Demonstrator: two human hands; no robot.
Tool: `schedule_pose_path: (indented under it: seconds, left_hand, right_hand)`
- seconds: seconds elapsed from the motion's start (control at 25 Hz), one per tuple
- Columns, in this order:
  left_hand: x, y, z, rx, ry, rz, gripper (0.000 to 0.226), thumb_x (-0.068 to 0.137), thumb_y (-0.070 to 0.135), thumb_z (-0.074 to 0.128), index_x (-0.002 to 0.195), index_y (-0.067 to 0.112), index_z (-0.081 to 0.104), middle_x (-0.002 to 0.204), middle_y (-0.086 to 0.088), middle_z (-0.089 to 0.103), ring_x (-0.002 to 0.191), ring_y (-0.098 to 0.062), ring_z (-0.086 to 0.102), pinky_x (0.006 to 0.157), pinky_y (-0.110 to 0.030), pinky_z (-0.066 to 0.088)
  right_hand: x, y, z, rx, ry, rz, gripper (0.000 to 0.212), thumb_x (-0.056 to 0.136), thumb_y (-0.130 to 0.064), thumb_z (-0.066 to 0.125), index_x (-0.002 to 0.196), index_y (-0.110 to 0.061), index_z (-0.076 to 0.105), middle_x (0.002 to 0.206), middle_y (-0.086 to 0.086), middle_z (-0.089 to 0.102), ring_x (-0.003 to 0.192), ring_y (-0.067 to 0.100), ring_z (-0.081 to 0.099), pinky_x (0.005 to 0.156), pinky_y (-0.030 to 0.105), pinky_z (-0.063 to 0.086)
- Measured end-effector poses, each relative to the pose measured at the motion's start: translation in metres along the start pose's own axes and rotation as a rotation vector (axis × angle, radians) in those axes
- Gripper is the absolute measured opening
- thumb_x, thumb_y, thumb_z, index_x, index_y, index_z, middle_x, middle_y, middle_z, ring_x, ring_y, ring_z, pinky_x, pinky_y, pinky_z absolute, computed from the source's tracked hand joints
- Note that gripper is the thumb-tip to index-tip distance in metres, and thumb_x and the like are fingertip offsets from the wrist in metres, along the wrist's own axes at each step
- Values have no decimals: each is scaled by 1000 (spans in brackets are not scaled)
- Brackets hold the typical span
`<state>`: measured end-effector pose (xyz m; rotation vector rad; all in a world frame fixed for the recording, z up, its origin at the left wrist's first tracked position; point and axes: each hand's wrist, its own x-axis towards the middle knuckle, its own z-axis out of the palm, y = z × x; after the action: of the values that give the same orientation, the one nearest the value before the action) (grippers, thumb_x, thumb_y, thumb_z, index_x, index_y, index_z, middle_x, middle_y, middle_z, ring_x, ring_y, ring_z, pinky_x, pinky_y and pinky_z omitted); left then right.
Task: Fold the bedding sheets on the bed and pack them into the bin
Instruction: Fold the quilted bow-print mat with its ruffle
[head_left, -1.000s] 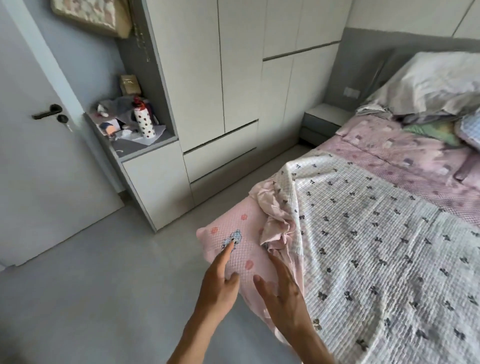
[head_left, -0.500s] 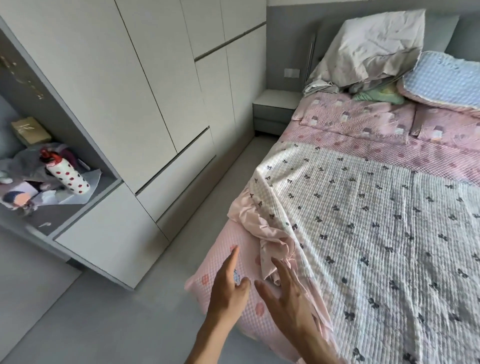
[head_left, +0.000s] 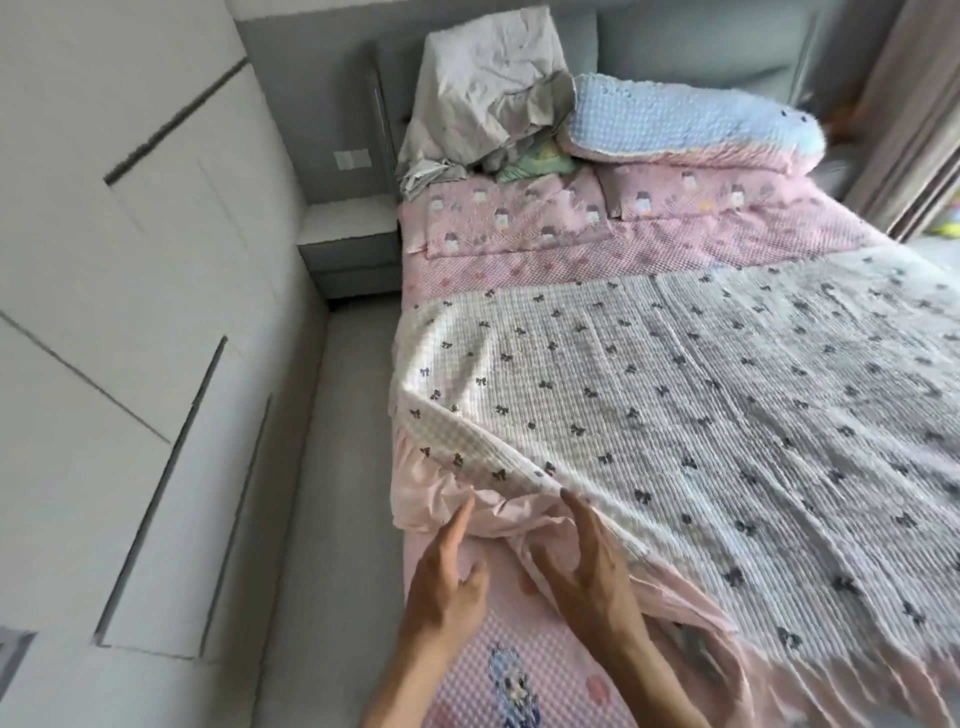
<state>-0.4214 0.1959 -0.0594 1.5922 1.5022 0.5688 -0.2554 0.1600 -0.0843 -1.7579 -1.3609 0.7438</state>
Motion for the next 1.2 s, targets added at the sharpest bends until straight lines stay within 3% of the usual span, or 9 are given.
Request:
schedule_pose_path:
  seconds: [0.08,0.16,0.24,0.4,0.52,0.76,0.96,1.08,1.2]
  left_hand:
    - [21,-12,-6,66,-133,-6,72,89,9,52,148,43,31,132,15,49,91,-33,68,68,-29,53]
    - [40,-11,-3,146,-288,11,69,90,10,52,149,40,31,130,0,60,77,-25,68,62,-28,51]
    - [62,-6,8,229,-388,70,67,92,11,51,149,37,29,132,-13,61,102,-28,66,76,-25,51]
    - [98,-23,27,336,-513,162,70,90,8,53,142,47,26,140,13,47,124,-15,54,83,2,37]
    - [137,-48,44,529,-640,179,64,91,17,53,150,28,31,146,1,49,119,-19,59,91,-17,43]
    - [242,-103,91,812,-795,398,68,84,24,50,149,29,29,152,5,39,131,-21,45,102,-29,40]
    - [313,-174,134,1175,-859,545,102,86,39,61,154,27,-13,164,-6,-2,150,-28,2,120,-54,0]
    - [329,-214,164,1252,-933,680,117,78,45,69,153,21,-16,155,-9,24,141,-30,27,115,-56,13]
    - [330,-251,188,1187,-828,766,96,80,30,67,153,17,7,135,-7,48,123,-28,48,102,-41,36]
  right_hand:
    - [-9,6,13,9,68,120,64,90,-44,63,146,-24,37,150,-4,44,138,11,40,111,36,38]
    - [-19,11,23,67,141,268,61,88,-47,64,142,-38,37,147,-15,43,133,10,47,107,37,43]
    - [-11,28,32,110,209,377,66,84,-53,63,143,-41,35,146,-18,42,128,13,52,105,39,44]
    - [9,52,61,35,221,495,68,90,-34,65,150,-21,34,154,-4,39,138,14,39,108,27,34]
    - [12,66,82,39,280,617,68,91,-34,63,150,-24,32,153,-5,39,136,14,41,105,27,35]
    - [37,111,131,-111,384,833,68,85,-25,66,147,-25,37,144,-6,48,127,16,48,93,22,35]
    - [75,178,191,-250,328,887,81,82,-32,65,153,-24,27,158,-1,30,142,22,32,112,39,36]
    - [86,213,219,-398,326,881,92,78,-35,76,153,-23,25,160,4,26,143,28,31,107,47,40]
    - [90,240,242,-648,163,785,99,78,-41,74,156,-29,15,164,7,16,149,30,17,113,49,30]
